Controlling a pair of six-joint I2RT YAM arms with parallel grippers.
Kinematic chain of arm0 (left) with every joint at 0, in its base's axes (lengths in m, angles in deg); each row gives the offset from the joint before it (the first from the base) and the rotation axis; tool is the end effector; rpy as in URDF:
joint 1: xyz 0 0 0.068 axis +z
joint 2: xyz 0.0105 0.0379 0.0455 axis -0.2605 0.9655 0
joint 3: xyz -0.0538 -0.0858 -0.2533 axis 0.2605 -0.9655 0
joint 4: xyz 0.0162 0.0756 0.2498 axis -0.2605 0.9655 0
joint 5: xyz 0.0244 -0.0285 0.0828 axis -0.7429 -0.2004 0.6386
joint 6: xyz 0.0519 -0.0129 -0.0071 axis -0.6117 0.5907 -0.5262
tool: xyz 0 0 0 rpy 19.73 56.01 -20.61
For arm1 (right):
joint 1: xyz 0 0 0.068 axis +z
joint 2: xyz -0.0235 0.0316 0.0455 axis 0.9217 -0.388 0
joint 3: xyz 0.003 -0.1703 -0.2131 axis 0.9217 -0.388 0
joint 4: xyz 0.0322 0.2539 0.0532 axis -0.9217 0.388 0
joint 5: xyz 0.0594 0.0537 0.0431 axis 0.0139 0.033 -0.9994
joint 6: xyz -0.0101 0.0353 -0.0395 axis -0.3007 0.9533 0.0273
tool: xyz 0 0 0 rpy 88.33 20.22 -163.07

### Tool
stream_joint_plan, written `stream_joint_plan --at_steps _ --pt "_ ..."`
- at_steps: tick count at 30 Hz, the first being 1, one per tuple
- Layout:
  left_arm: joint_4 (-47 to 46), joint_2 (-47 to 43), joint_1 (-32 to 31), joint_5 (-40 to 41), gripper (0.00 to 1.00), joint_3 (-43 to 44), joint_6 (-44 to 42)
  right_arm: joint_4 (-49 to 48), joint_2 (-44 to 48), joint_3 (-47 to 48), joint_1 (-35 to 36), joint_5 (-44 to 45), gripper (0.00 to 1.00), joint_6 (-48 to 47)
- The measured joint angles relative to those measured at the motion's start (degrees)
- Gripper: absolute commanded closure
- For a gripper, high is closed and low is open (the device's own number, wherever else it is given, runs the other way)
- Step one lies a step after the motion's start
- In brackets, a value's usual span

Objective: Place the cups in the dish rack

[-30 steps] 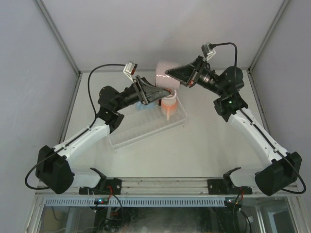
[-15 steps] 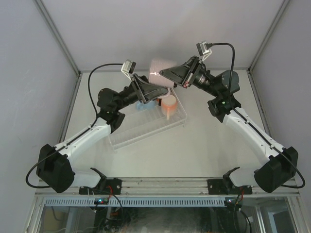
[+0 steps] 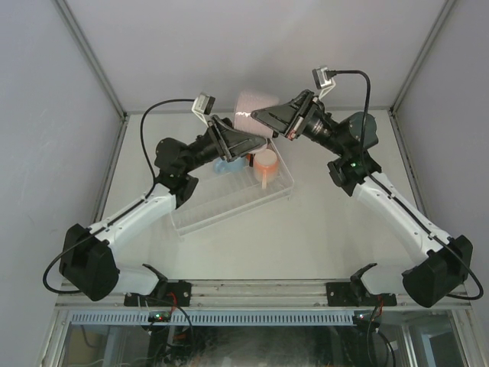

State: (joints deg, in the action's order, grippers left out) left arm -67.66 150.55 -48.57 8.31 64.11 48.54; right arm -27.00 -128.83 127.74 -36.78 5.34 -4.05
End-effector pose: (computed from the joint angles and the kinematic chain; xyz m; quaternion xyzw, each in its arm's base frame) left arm 0.2368 -0.1832 0.4041 0.0964 0.5350 -0.7687 0.3370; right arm 0.2402 0.1645 0.4654 -0.0899 0.5475 0.7164 0.4229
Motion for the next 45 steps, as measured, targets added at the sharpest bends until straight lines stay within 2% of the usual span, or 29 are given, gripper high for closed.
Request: stream_joint_plan --at_steps 5,12,14,23,24,26,36,45 --pt "0.1 0.0 0.2 0.0 0.47 0.0 -0.3 3.7 1.9 0.0 0.2 1.5 1.0 -2.4" --pt "0.2 0.0 0.4 0.3 0.48 0.0 -1.1 6.7 3.4 0.0 0.6 3.2 1.0 -4.3" --pt "0.2 0.0 0.5 0.3 0.52 0.0 -1.1 6.8 3.4 0.0 0.8 3.6 1.0 -4.6" --pt "0.2 0.4 0.7 -0.3 0.78 0.0 -1.5 7.1 3.4 0.0 1.4 5.3 1.0 -4.7" --pt "0.2 0.4 0.7 -0.4 0.83 0.0 -1.6 7.2 3.4 0.0 1.5 5.4 1.0 -4.7" --pt "0.2 0.5 0.7 -0.6 0.99 0.0 -1.6 7.3 3.4 0.0 1.6 5.6 1.0 -4.7" --pt "1.3 0.9 0.9 -0.9 1.0 -0.2 -3.7 8.7 3.4 0.0 1.6 6.6 1.0 -4.9" --pt "14.6 -3.3 1.5 1.2 1.0 -0.6 -11.6 11.3 2.6 0.0 1.7 6.1 1.0 -5.7"
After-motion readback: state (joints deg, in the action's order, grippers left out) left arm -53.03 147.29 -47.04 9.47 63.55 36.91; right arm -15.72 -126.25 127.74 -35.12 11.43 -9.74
